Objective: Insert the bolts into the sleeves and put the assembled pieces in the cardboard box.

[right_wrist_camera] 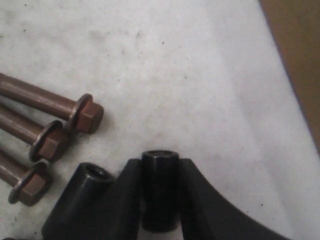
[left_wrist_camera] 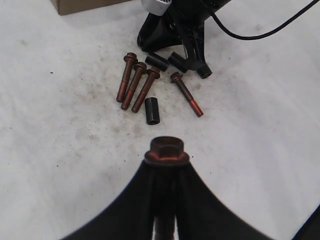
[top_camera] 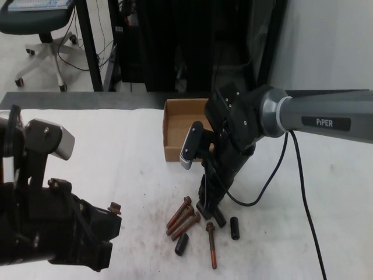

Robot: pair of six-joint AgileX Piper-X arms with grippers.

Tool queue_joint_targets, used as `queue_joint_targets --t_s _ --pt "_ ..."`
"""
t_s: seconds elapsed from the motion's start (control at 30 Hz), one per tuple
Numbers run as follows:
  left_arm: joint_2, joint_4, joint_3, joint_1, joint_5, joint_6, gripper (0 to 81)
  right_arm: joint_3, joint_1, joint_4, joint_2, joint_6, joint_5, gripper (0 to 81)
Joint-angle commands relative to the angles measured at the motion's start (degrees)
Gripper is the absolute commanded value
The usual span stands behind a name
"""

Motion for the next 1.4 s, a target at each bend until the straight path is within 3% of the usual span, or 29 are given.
queue_joint_targets --t_s 0.0,0.07,0.2,0.27,0.43,0.53,0.67,0.83,0.97,1.07,1.2,1.37 --pt "-0.4 -0.7 -0.1 -0.2 -0.3 0.3 0.4 0.3 -0.1 2.7 1.2 0.0 0.9 0.8" --pt "-0.4 -0.7 -0.1 -0.2 -0.3 0.3 0.4 0.3 -0.1 4.1 0.2 2.7 0.9 0.8" --pt "-0.4 -3.6 -0.1 -0.2 0.0 -0.6 0.4 0.3 -0.6 4.3 -4.8 17.3 -2.6 0.8" --pt "-0.4 -7.2 -0.1 -0.2 0.1 -3.3 0.4 0.3 -1.3 4.1 -8.6 23.7 -7.3 0.8" --pt "-0.4 -23.3 -0.1 -0.2 0.6 -10.6 0.4 0.5 -4.1 1.0 -19.7 30.8 -16.7 0.8" --pt "-0.4 -37.6 -0.1 -0.2 5.2 -12.0 0.4 2.1 -6.8 -2.4 -26.5 35.8 -24.9 0.8" --pt "0.4 -55.7 -0.1 -0.2 11.7 -13.3 0.4 10.3 -9.8 -13.1 -37.7 43.6 -33.8 0.8" --pt "6.5 -76.0 -0.1 -0.2 12.8 -25.9 0.4 26.3 -8.1 -28.1 -50.3 45.0 -40.4 0.8" --pt "14.0 -83.9 -0.9 -0.3 17.7 -34.5 0.4 37.8 -3.0 -36.5 -56.0 45.0 -40.4 0.8" --pt "19.4 -87.5 -1.8 -1.1 23.8 -35.6 0.4 44.4 1.9 -43.7 -56.3 44.6 -38.1 0.8" --pt "24.3 -89.5 -2.8 -4.4 23.9 -34.8 0.4 49.5 6.3 -55.0 -56.1 41.6 -25.4 0.8" --pt "25.7 -89.5 -4.0 -7.6 21.4 -34.8 0.4 50.5 7.1 -64.5 -56.1 39.4 -16.4 0.8"
